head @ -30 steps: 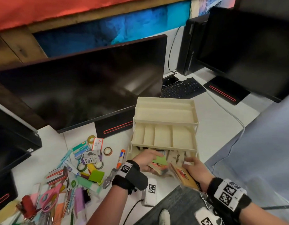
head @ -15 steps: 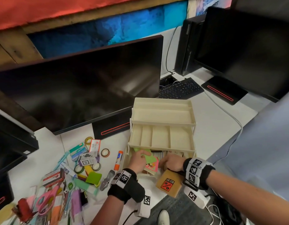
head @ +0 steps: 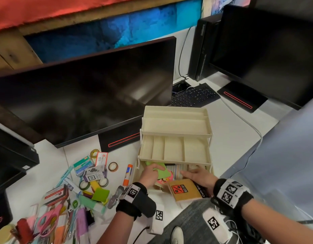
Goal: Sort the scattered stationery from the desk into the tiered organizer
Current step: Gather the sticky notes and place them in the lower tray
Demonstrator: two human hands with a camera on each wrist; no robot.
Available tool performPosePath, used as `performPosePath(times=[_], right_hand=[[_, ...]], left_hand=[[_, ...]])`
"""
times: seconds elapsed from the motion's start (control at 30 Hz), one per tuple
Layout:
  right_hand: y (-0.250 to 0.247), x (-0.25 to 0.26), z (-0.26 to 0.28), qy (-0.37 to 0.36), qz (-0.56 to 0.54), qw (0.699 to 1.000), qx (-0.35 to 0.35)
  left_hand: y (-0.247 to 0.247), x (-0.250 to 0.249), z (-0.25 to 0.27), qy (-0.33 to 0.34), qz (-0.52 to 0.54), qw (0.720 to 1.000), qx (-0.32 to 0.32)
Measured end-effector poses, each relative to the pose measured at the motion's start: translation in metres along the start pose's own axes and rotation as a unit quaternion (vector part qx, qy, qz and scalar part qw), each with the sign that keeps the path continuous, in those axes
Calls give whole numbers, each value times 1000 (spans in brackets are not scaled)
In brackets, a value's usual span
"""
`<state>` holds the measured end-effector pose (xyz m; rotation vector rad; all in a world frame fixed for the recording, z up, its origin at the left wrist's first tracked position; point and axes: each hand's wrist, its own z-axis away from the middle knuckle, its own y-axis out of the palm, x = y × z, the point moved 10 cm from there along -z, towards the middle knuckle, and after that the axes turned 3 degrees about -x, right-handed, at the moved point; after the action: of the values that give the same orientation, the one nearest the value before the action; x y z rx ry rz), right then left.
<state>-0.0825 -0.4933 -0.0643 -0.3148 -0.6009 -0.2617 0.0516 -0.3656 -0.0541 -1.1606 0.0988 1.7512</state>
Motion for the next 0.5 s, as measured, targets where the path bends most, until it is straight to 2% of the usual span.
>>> performPosePath(times=[0.07,0.13,0.27,0.37,0.5], right_hand=[[1,-10,4,59,-63,995,49],[-3,-16,4,88,-143,984,65],[4,-15,20,114,-360,923,76],[11,-9,21,73,-361,926,85],[11,-3,16,6,-349,935,57]], left_hand=[[0,-2,1,-4,-9,1000,18],[1,-4,1,1,-14,1000,21],[3,-7,-2,4,-1,1000,17],[8,-9,-3,-3,1,1000,28],[15,-17,4,-9,24,998,57]])
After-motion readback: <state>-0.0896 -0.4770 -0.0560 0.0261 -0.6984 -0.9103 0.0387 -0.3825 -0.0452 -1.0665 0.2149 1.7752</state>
